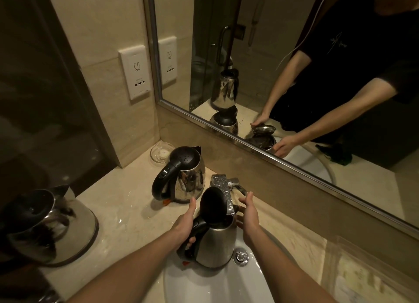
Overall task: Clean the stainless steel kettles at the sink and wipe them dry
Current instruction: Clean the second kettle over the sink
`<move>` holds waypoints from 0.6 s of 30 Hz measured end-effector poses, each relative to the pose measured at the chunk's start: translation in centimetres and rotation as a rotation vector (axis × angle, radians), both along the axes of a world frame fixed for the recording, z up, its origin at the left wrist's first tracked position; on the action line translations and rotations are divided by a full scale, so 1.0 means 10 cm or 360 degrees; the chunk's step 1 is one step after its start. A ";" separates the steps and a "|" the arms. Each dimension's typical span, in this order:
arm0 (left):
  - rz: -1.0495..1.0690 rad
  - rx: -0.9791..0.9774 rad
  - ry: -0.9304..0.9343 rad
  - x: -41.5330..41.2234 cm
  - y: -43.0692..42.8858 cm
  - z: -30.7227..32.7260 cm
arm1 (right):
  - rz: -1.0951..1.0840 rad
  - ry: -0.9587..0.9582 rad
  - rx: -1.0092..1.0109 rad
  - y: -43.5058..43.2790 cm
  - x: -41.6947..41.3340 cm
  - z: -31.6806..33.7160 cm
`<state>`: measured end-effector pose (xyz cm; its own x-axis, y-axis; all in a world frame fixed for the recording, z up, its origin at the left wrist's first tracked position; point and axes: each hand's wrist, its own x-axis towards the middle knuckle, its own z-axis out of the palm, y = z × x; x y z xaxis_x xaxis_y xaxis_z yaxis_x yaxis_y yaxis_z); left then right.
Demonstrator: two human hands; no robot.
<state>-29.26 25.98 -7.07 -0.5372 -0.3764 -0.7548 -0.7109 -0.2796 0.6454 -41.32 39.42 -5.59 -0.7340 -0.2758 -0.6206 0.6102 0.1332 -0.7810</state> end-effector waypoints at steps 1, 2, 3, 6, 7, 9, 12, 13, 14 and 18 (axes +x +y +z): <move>0.0006 0.0008 0.0002 0.00 0.00 0.00 | 0.0003 -0.0002 0.0000 0.00 0.00 0.00; 0.0006 0.0014 0.0003 0.00 0.00 0.00 | 0.0006 -0.0004 0.0001 0.00 0.00 0.00; 0.0002 0.0017 0.0000 0.00 0.00 0.00 | 0.0009 -0.0005 0.0005 0.00 0.00 0.01; -0.0030 0.0017 -0.0023 0.02 -0.01 -0.01 | 0.0017 -0.0005 0.0017 0.01 0.01 0.01; -0.0036 0.0014 -0.0028 0.02 -0.01 -0.02 | 0.0015 -0.0005 0.0016 0.01 0.01 0.01; -0.0027 0.0012 -0.0035 0.02 -0.01 -0.02 | 0.0009 -0.0007 0.0012 0.00 0.00 0.00; -0.0013 0.0036 -0.0039 0.01 -0.01 -0.03 | -0.0003 -0.0001 0.0019 -0.01 -0.01 0.00; -0.0014 0.0044 -0.0035 0.01 -0.01 -0.03 | -0.0004 -0.0001 0.0022 -0.01 -0.01 0.00; -0.0014 0.0050 -0.0031 0.01 -0.01 -0.04 | -0.0006 -0.0003 0.0025 -0.01 -0.01 0.01; -0.0004 0.0057 -0.0016 0.00 0.00 -0.08 | -0.0028 -0.0002 0.0029 0.00 -0.02 0.01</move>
